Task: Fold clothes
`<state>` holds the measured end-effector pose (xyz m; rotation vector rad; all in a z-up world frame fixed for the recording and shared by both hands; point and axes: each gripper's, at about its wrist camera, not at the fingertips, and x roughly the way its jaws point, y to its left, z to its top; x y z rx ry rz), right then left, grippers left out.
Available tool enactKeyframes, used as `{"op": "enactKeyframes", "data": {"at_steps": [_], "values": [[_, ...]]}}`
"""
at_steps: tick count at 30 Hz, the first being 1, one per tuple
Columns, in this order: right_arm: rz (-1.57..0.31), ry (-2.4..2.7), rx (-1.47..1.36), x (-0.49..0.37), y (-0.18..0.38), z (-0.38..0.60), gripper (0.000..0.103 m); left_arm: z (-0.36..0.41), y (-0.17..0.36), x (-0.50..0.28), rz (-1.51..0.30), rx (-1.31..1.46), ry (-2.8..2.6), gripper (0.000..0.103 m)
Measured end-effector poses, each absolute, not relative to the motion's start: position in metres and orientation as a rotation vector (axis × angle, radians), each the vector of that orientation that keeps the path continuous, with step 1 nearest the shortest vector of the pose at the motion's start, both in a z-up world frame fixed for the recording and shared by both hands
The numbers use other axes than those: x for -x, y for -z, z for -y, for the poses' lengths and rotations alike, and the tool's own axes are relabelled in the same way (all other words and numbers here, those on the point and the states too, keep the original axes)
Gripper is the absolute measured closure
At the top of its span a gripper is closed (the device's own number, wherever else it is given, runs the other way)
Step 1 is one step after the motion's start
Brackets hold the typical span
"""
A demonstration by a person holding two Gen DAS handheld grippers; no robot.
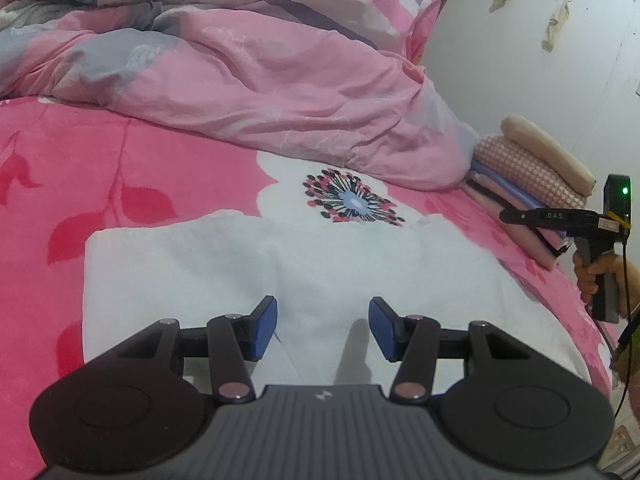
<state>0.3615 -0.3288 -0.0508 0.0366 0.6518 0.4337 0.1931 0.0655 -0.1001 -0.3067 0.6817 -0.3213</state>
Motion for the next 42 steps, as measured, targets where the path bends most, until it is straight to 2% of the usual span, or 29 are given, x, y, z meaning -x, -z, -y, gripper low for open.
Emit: {"op": "enactKeyframes", "data": {"at_steps": [3, 6, 11, 20, 24, 26, 31, 38, 42], "values": [[-0.646, -0.435, -0.137, -0.349, 0.052, 0.347, 0.095, -0.066, 0.099, -0.194, -0.684, 0.313, 0.32, 0.051], [-0.642, -0.409, -0.15, -0.327, 0.047, 0.357, 0.09, -0.067, 0.096, -0.194, -0.682, 0.321, 0.317, 0.051], [-0.599, -0.332, -0.251, -0.266, 0.013, 0.396, 0.086, -0.078, 0.077, -0.18, -0.627, 0.351, 0.321, 0.051], [-0.413, -0.144, -0.165, -0.086, -0.091, 0.456, 0.072, -0.101, 0.045, -0.12, -0.555, 0.415, 0.351, 0.048], [-0.393, -0.09, -0.1, -0.019, -0.109, 0.463, 0.068, -0.104, 0.043, -0.09, -0.569, 0.438, 0.374, 0.046], [-0.397, -0.091, -0.097, 0.0, -0.102, 0.461, 0.063, -0.101, 0.044, -0.078, -0.588, 0.432, 0.393, 0.045], [-0.417, -0.113, -0.085, 0.037, -0.078, 0.452, 0.063, -0.066, 0.056, -0.066, -0.661, 0.38, 0.489, 0.045], [-0.565, -0.353, -0.023, -0.008, 0.03, 0.387, 0.064, 0.001, 0.083, -0.064, -0.697, 0.194, 0.54, 0.045], [-0.59, -0.454, 0.057, -0.042, 0.062, 0.358, 0.064, 0.006, 0.097, -0.071, -0.726, 0.186, 0.527, 0.046]]}}
